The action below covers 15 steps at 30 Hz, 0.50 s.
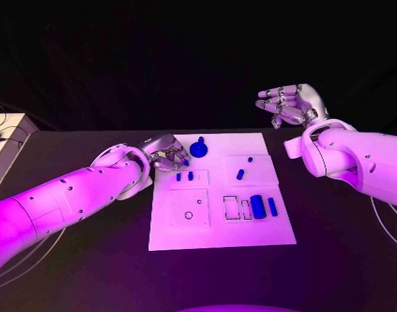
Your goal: Assemble the parts on the task board
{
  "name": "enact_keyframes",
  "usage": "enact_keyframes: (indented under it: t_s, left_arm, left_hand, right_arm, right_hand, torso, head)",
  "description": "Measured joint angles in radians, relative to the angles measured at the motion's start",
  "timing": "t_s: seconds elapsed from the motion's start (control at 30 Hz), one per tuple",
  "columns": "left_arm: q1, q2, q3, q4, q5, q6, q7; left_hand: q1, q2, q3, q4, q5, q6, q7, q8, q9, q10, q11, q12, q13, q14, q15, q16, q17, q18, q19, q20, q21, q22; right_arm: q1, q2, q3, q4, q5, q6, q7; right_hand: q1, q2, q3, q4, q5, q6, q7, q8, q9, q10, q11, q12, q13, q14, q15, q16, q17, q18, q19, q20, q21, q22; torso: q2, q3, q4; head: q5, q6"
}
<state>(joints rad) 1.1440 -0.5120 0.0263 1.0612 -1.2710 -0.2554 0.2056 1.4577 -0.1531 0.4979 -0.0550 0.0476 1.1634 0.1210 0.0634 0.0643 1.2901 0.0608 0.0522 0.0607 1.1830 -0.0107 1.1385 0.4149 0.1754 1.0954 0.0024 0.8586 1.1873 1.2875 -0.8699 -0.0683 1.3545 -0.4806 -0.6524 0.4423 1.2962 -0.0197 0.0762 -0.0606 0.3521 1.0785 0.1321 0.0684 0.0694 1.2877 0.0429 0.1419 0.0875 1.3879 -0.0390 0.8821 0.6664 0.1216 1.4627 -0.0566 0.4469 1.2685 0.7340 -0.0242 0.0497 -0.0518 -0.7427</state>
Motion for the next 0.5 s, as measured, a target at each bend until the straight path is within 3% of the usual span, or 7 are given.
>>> enact_keyframes:
  t_s: [0.5]
  left_arm:
    - [0.0, 0.001, 0.0, -0.001, 0.0, 0.0, 0.0]
  left_hand:
    - [0.0, 0.0, 0.0, 0.0, 0.0, 0.0, 0.0, 0.0, 0.0, 0.0, 0.0, 0.0, 0.0, 0.0, 0.0, 0.0, 0.0, 0.002, 0.0, 0.0, 0.0, 0.002]
  right_arm:
    - [0.0, -0.001, 0.0, 0.0, 0.0, 0.001, 0.001]
  right_hand:
    - [0.0, 0.0, 0.0, 0.0, 0.0, -0.002, 0.002, 0.0, 0.0, -0.001, -0.002, 0.0, 0.0, -0.001, 0.002, 0.0, 0.0, 0.003, 0.0, 0.0, 0.0, 0.0]
  torso:
    - [0.0, 0.0013, -0.0006]
  head:
    - [0.001, 0.0]
